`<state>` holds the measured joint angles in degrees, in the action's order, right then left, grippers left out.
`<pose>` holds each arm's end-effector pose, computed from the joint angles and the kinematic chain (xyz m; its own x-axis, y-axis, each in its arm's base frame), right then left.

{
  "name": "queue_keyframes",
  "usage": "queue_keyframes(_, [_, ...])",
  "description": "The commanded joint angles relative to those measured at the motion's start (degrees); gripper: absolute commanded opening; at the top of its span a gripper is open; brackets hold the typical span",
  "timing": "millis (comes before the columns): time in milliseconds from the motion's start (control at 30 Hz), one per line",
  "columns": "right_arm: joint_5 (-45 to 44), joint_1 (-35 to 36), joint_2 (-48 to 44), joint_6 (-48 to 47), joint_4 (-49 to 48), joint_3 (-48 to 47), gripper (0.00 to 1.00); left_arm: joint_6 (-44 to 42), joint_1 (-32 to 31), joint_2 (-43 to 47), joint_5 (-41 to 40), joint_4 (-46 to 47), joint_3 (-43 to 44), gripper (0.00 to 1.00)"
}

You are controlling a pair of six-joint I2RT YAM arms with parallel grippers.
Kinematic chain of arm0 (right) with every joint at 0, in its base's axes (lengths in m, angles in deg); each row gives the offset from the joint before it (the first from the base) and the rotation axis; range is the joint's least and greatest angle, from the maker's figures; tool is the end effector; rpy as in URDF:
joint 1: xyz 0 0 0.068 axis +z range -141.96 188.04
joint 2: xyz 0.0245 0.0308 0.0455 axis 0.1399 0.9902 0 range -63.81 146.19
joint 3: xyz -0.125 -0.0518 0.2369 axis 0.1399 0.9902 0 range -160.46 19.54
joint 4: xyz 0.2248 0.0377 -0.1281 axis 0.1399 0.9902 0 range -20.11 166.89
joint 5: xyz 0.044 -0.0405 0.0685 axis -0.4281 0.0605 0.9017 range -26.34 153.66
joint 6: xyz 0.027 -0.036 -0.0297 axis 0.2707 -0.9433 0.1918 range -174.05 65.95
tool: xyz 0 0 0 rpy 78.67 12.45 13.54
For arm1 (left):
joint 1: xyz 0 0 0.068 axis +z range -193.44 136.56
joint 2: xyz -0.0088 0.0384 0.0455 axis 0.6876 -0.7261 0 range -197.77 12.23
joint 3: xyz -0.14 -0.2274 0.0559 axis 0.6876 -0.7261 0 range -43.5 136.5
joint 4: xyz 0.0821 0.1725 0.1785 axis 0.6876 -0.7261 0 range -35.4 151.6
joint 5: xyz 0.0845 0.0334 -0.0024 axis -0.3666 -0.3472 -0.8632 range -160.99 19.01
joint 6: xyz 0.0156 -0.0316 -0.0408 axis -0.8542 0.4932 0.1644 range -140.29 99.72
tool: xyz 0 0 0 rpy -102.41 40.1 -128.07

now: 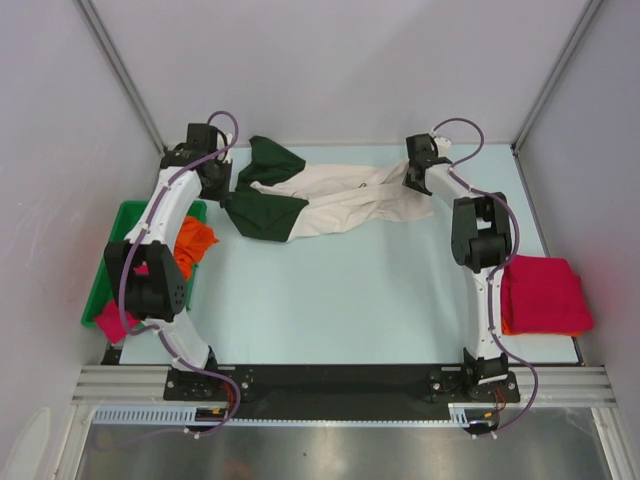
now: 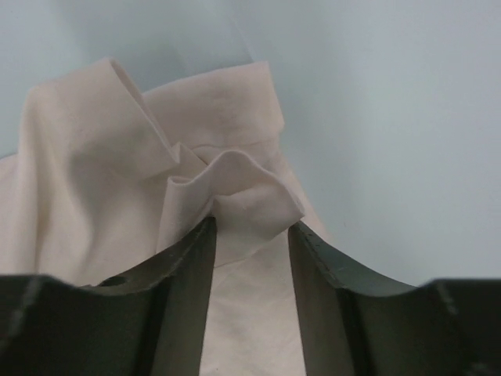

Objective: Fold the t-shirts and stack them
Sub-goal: Flatten out the tshirt

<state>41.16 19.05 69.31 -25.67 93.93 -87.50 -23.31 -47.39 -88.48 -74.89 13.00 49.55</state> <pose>0.5085 0.0850 0.1703 -0.6321 0.3245 -0.7037 0.4148 0.9087 0.0464 0.3800 -0.0238 0.3087 -0.8268 0.1098 -0.5517 0.0748 0.9935 0.0857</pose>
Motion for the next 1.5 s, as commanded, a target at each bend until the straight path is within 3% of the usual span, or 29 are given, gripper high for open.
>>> queue_keyframes(0, [0.8,-0.5,2.4,-1.0,0.3,-2.2,0.43,0.3,0.6,2.0,-0.8,0.3,-0.2,0.00])
queue_keyframes(33, [1.0,-0.6,2.8,-1.0,0.6,-2.2,0.40,0.5,0.6,2.0,-0.8,0.3,-0.2,0.00])
queue_keyframes(133, [1.0,-0.7,2.7,-0.8,0.5,-1.4,0.16,0.7,0.7,1.9,-0.6,0.3,-0.3,0.00])
queue_keyframes(167, [1.2,-0.6,2.0,-0.8,0.0,-0.8,0.00,0.6,0.7,2.0,-0.5,0.3,-0.3,0.00])
queue_keyframes(333, [-0.6,1.0,-4.6,-1.7,-2.1,5.2,0.00,0.7,0.7,2.9,-0.3,0.5,-0.4,0.00])
queue_keyframes(567, [-6.8,5.2,-22.9,-6.8,-3.5,12.6,0.00,0.4,0.7,7.4,-1.3,2.2,1.0,0.00])
queue_keyframes(833, [-10.4,6.0,-39.1,-9.1,3.1,12.7,0.00,0.4,1.0,11.8,-1.9,0.7,5.6,0.00])
queue_keyframes(1100, [-9.1,3.3,-45.5,-11.9,5.1,12.2,0.00,1.4,1.1,14.7,-1.7,-0.2,6.2,0.00])
queue_keyframes(1467, [-6.2,4.0,-46.4,-4.3,2.5,32.6,0.00,-1.8,1.1,15.0,-2.5,2.8,-4.4,0.00])
